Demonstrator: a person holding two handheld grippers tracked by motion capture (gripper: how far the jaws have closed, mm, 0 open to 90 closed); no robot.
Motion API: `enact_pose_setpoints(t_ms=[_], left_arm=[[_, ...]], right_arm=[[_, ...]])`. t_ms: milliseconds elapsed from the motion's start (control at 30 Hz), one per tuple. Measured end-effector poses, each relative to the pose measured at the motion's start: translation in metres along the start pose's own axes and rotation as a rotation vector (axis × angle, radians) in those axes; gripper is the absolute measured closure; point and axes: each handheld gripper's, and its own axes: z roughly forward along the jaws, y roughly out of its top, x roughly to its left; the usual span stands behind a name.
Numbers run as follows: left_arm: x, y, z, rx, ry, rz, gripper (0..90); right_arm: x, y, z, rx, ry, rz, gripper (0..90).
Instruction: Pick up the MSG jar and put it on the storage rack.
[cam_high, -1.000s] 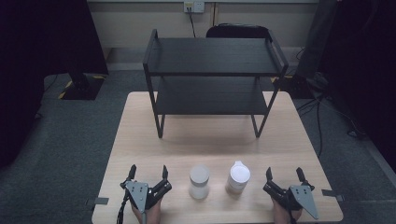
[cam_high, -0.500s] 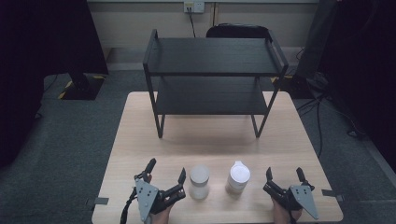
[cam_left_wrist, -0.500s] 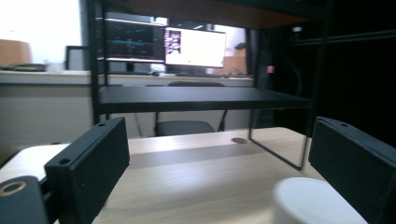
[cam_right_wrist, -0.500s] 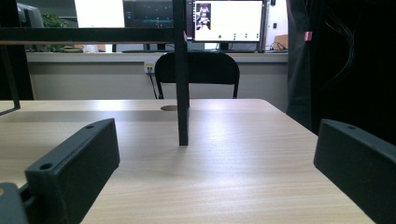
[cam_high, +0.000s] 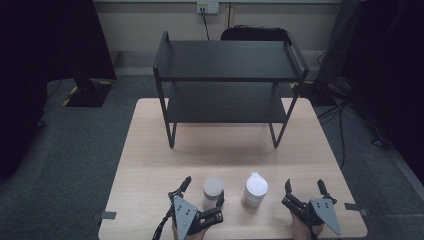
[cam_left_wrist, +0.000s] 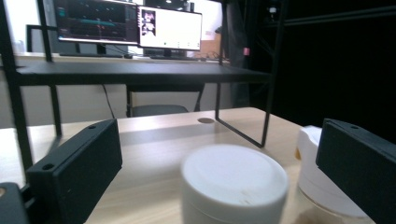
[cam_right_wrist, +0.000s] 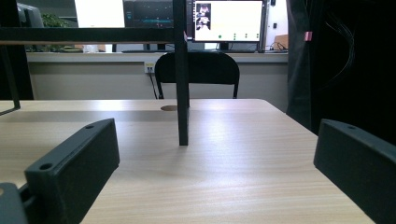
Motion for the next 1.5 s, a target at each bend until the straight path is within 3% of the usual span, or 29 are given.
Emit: enact_pose_setpoints(t_ms=[233, 433, 733, 833, 1500], left_arm=[[-0.01, -0.011, 0.007, 0.04, 0.03, 0.028, 2.1], [-0.012, -0.02, 0.012, 0.048, 0.024, 0.04, 7.8], [-0.006, -0.023, 0.015, 0.069, 0.008, 0.006, 26.5], [-0.005, -0.025, 0.015, 0.065, 0.001, 0.012, 33.4], [0.001, -0.025, 0.016, 0.062, -0.024, 0.02, 34.2]], right_arm=[[0.0, 0.0, 0.0, 0.0, 0.001, 0.0, 0.0], [0.0, 0.0, 0.0, 0.0, 0.003, 0.0, 0.0], [-0.001, 0.0, 0.0, 0.0, 0.005, 0.0, 0.0], [-0.001, 0.0, 0.0, 0.0, 0.005, 0.0, 0.0], [-0.001, 0.0, 0.0, 0.0, 0.004, 0.0, 0.0]])
